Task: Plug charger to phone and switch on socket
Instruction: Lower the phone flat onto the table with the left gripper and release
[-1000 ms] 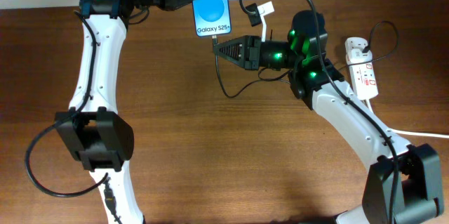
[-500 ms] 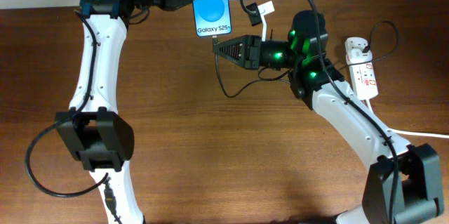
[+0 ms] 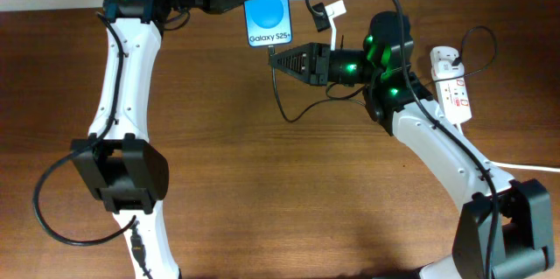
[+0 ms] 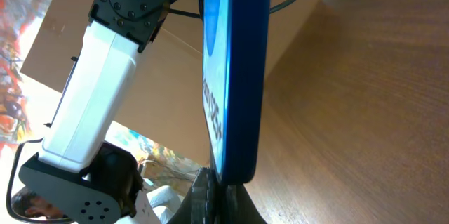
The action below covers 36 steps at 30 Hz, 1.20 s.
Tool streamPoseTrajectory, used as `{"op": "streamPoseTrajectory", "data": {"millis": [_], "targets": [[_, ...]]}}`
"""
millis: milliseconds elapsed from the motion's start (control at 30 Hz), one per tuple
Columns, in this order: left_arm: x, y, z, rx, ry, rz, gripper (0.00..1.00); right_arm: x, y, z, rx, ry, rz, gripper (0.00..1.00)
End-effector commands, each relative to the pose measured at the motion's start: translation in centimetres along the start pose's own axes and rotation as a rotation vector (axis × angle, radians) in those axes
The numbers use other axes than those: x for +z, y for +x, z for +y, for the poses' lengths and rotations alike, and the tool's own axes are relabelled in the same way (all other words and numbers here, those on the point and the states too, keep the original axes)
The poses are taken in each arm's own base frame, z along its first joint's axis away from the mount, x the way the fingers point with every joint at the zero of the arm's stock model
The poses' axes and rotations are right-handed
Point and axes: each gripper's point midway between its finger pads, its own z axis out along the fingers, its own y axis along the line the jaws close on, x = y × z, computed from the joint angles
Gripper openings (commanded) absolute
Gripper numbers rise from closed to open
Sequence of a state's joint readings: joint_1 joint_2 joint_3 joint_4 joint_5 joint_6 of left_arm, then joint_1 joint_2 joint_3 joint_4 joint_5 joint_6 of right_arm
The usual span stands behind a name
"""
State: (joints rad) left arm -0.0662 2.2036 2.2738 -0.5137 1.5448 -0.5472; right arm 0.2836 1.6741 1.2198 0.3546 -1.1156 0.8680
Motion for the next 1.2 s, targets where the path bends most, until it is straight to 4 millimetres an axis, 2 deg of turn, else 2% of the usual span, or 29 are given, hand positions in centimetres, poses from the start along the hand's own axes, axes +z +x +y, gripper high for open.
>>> {"op": "streamPoseTrajectory", "data": {"millis": [0, 67, 133, 200, 233, 267, 300, 333, 367, 400, 433, 533, 600, 633, 700, 767, 833, 867, 967, 1033, 1067, 1100, 1133, 1167], "targets": [[0.2, 0.1, -0.7, 0.018, 0.027, 0.018, 0.0, -0.5, -1.5, 1.7, -0.057, -0.019, -0.025, 0.05], [0.1, 0.1, -0.7, 0.018, 0.027, 0.018, 0.0, -0.4, -1.3, 1.8, -0.053, -0.021, -0.02, 0.38], [0.0, -0.1, -0.4, 0.018, 0.01, 0.006, 0.0, -0.4, -0.9, 1.3, -0.016, -0.009, -0.007, 0.75], [-0.5, -1.0, 0.8, 0.018, -0.064, -0.044, 0.0, -0.4, -0.6, 1.1, 0.008, -0.005, 0.007, 0.94], [-0.6, -1.1, 1.0, 0.021, -0.074, -0.051, 0.0, -0.4, -0.5, 1.1, 0.009, -0.005, 0.008, 0.97], [-0.6, -1.2, 1.4, 0.053, -0.088, -0.058, 0.0, -0.4, -0.4, 0.8, 0.03, 0.006, 0.01, 0.99], [-0.8, -1.1, 3.3, 0.012, -0.167, -0.087, 0.0, -0.5, -0.1, 0.0, 0.064, 0.036, 0.009, 0.99], [-1.3, -0.4, 5.7, -0.074, -0.278, -0.111, 0.0, -0.5, 0.1, -0.7, 0.068, 0.061, 0.009, 0.98], [-2.5, 1.2, 9.4, -0.181, -0.479, -0.127, 0.0, -0.7, 0.6, -2.0, 0.093, 0.119, 0.007, 0.98], [-4.8, 3.7, 13.1, -0.308, -0.739, -0.124, 0.0, -1.1, 1.4, -4.3, 0.138, 0.222, 0.005, 0.98], [-5.4, 5.2, 14.2, -0.366, -0.824, -0.098, 0.0, -1.5, 2.1, -5.8, 0.162, 0.296, 0.007, 0.98], [-3.9, 6.9, 14.3, -0.323, -0.816, -0.003, 0.0, -3.2, 4.2, -8.6, 0.224, 0.461, 0.035, 0.98], [-2.8, 8.9, 16.0, -0.368, -0.854, 0.066, 0.0, -7.3, 5.9, -10.7, 0.273, 0.695, 0.038, 0.98], [-1.9, 9.8, 17.1, -0.361, -0.833, 0.109, 0.0, -9.7, 6.2, -11.1, 0.283, 0.803, 0.025, 0.99], [-0.5, 11.4, 19.8, -0.404, -0.812, 0.153, 0.0, -13.3, 6.5, -9.6, 0.289, 0.87, 0.011, 0.98], [-0.4, 11.9, 21.6, -0.44, -0.816, 0.147, 0.0, -14.7, 7.2, -8.6, 0.289, 0.888, 0.027, 0.98], [-0.4, 11.9, 22.8, -0.461, -0.819, 0.134, 0.0, -14.9, 8.1, -8.2, 0.303, 0.896, 0.052, 0.98], [-1.6, 11.3, 24.5, -0.429, -0.867, 0.105, 0.0, -15.1, 8.8, -8.4, 0.315, 0.908, 0.081, 0.98], [-2.5, 11.3, 25.1, -0.43, -0.904, 0.097, 0.0, -15.2, 9.2, -8.4, 0.33, 0.915, 0.092, 0.98], [-4.9, 12.1, 26.5, -0.43, -1.069, 0.115, 0.0, -15.2, 9.3, -8.4, 0.331, 0.915, 0.094, 0.98], [-5.2, 13.0, 26.8, -0.439, -1.086, 0.15, 0.0, -15.2, 9.4, -8.4, 0.313, 0.91, 0.108, 0.98], [-5.1, 14.0, 27.3, -0.461, -1.085, 0.177, 0.0, -15.2, 9.4, -8.3, 0.314, 0.911, 0.11, 0.98], [-4.1, 15.1, 27.5, -0.507, -1.031, 0.203, 0.0, -15.2, 9.4, -8.4, 0.313, 0.911, 0.11, 0.99], [-2.1, 15.8, 27.0, -0.512, -0.904, 0.236, 0.0, -15.2, 9.4, -8.4, 0.314, 0.911, 0.11, 0.98]]}}
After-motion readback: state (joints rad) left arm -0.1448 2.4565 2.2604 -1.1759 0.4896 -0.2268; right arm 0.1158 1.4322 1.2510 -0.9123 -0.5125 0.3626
